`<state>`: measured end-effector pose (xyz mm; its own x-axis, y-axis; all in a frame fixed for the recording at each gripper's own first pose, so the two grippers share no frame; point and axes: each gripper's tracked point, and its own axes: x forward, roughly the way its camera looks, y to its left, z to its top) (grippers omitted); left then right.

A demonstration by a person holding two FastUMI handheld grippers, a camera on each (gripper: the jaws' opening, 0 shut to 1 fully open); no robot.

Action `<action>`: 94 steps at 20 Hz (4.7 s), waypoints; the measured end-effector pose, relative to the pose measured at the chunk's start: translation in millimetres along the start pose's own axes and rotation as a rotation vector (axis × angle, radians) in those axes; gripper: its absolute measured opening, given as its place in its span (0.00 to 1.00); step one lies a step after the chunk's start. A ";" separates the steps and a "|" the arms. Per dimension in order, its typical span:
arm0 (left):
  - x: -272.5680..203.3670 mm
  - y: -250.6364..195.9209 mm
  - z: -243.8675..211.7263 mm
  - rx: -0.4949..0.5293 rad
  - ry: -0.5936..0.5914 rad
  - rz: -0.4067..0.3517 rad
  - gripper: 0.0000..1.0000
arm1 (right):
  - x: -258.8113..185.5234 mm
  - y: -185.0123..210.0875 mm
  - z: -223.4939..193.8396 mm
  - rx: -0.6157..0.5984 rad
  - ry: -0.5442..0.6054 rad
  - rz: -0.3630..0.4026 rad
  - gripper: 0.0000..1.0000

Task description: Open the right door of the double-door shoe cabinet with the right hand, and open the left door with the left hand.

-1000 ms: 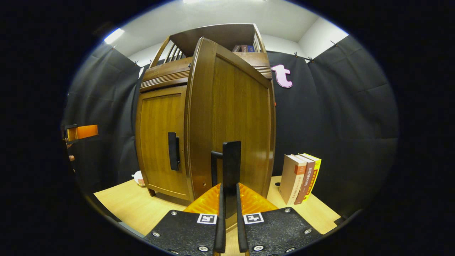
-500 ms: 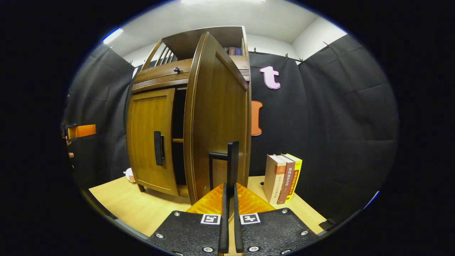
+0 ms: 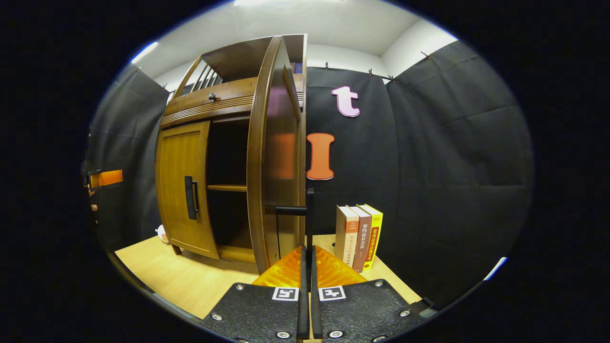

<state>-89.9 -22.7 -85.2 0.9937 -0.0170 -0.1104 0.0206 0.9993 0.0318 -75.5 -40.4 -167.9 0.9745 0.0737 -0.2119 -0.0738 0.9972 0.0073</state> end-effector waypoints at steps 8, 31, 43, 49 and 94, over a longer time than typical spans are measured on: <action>28.9 -34.1 -17.5 -0.005 0.029 -0.017 0.94 | 5.8 -31.0 -0.5 0.037 -0.006 0.042 0.01; 186.6 -83.2 -88.2 0.006 0.102 -0.048 0.95 | -27.8 -90.6 28.1 0.052 -0.069 -0.173 0.92; 223.5 -91.9 -107.5 0.011 0.141 -0.046 0.68 | -45.1 -91.9 46.6 0.059 -0.137 -0.189 0.92; 224.0 -103.0 -113.2 0.022 0.166 -0.107 0.41 | -52.1 -85.6 51.6 0.049 -0.146 -0.184 0.98; 13.7 75.0 -86.9 0.040 0.124 -0.086 0.15 | -38.7 116.1 87.2 -0.016 -0.151 0.117 0.92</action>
<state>-84.3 55.0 -170.7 0.9669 -0.0957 -0.2365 0.1120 0.9921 0.0566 -103.3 73.3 -73.7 0.9797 0.1908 -0.0615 -0.1907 0.9816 0.0078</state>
